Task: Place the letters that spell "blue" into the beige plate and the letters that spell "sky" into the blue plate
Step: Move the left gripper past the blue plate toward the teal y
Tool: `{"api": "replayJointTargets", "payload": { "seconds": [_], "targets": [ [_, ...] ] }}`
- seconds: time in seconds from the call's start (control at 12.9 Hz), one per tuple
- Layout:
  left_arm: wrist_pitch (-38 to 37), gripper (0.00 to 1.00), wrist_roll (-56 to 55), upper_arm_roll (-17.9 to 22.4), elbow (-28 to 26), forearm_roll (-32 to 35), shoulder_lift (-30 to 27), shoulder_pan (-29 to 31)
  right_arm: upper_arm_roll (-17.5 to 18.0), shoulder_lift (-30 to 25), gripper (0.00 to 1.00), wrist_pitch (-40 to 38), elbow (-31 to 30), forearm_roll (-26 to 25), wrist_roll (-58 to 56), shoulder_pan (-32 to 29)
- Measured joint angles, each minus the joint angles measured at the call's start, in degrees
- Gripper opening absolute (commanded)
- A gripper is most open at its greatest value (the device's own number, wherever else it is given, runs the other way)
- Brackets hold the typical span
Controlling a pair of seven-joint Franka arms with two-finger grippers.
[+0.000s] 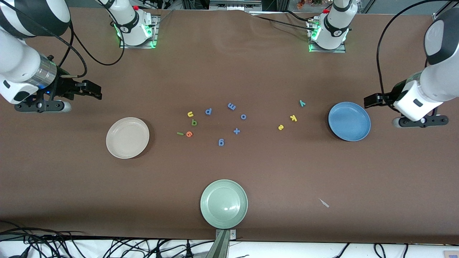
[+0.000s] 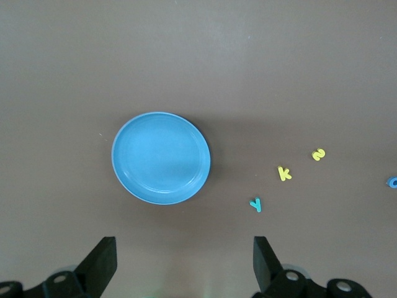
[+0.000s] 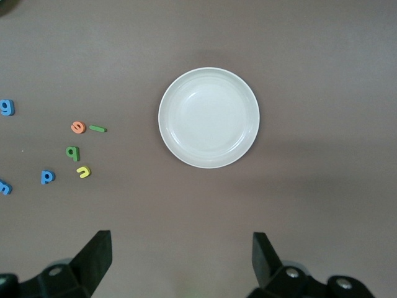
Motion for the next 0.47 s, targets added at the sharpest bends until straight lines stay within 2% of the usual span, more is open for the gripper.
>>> {"api": "replayJointTargets", "payload": {
  "seconds": [0.47],
  "targets": [
    [13.0,0.93,-12.5,-2.9,-11.2,-0.8,-0.2,-0.3,0.0,0.1,1.00,-0.1,0.0,0.0,0.0,0.0]
  ]
}}
